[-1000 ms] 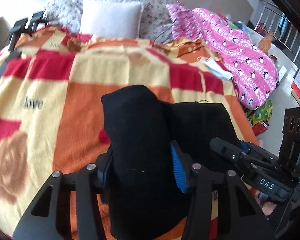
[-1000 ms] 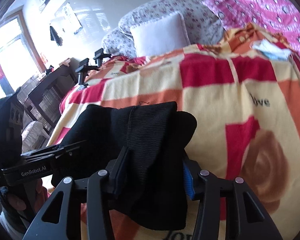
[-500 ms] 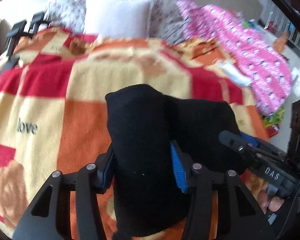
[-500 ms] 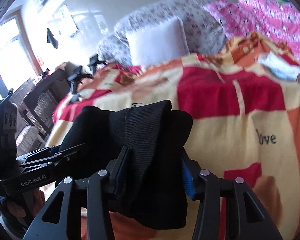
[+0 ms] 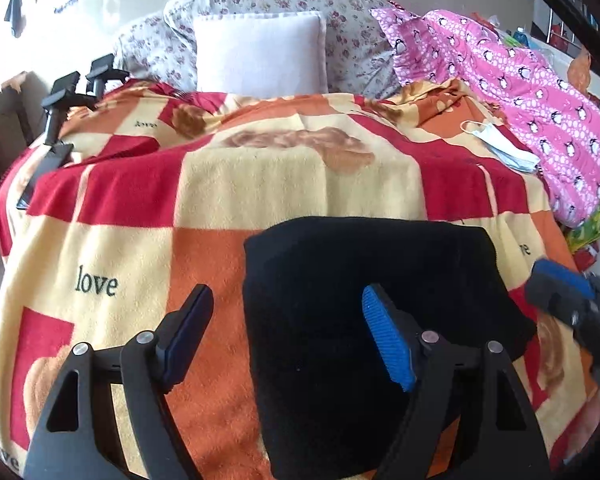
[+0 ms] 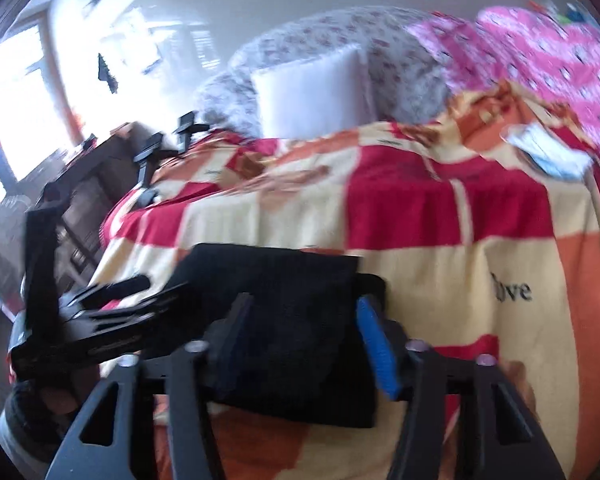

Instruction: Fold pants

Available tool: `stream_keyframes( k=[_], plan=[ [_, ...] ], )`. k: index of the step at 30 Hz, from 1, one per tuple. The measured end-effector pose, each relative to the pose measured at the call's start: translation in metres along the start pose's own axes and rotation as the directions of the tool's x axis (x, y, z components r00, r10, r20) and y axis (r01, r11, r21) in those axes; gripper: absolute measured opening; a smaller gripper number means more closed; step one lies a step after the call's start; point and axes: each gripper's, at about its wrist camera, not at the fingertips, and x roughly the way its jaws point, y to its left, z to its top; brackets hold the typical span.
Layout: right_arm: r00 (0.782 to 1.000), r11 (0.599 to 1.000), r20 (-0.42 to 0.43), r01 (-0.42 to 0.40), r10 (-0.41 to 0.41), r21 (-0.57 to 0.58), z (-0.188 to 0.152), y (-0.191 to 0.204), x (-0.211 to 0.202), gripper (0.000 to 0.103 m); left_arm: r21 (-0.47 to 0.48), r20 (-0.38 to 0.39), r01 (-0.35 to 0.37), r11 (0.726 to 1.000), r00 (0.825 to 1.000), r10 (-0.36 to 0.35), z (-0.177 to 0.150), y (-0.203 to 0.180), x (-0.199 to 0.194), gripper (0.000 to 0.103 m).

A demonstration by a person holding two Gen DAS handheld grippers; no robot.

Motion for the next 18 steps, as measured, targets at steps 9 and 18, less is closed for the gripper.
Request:
stream_keyframes(
  k=[9, 18],
  plan=[
    [0.996, 0.995, -0.079, 0.037, -0.044, -0.094, -0.042, 0.014, 0.031, 0.020, -0.001, -0.012, 0.000, 1.000, 1.000, 0.000, -0.010, -0.008, 0.018, 0.084],
    [0.998, 0.997, -0.048, 0.035, -0.038, -0.064, -0.028, 0.020, 0.006, 0.037, -0.010, 0.041, -0.030, 1.000, 0.999, 0.030, -0.015, -0.008, -0.002, 0.084]
  ],
)
